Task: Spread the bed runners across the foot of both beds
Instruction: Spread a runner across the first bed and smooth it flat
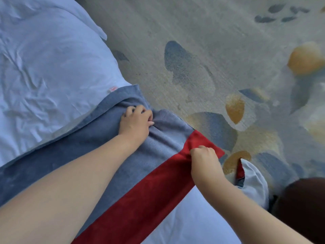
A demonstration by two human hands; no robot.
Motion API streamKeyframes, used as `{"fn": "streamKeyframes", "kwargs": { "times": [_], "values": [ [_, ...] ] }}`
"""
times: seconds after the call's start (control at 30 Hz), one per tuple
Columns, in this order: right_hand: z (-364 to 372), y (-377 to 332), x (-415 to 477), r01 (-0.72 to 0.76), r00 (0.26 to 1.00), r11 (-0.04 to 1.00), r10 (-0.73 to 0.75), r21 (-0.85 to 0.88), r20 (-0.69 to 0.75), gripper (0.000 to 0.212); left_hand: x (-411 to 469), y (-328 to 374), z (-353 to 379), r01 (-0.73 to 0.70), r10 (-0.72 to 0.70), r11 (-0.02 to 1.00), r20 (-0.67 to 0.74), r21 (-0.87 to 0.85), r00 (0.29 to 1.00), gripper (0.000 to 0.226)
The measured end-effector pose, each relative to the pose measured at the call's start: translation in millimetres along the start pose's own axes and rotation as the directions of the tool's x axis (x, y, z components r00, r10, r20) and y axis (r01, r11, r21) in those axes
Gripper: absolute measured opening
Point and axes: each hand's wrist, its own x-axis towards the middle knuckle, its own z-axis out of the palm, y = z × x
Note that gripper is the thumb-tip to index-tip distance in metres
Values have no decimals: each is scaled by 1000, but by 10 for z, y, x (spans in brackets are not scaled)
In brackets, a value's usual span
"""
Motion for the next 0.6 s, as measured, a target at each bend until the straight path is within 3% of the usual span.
{"fn": "streamKeyframes", "kwargs": {
  "times": [0.13,0.33,0.47,0.6],
  "values": [
    [137,103,-111,-27,1000,1000,27,-4,10,30,81,239,32,-109,107,992,-41,-64,993,10],
    [125,103,67,62,997,998,-64,-30,-51,28,373,593,-108,-16,-26,944,-123,-328,992,17],
    [-80,363,239,56,980,996,-67,-62,-186,23,595,771,-347,-79,14,958,-232,-274,973,12],
    [-269,613,396,-79,965,996,63,-51,-255,23,881,1168,-541,-157,98,966,-269,-205,958,16]
  ]
}}
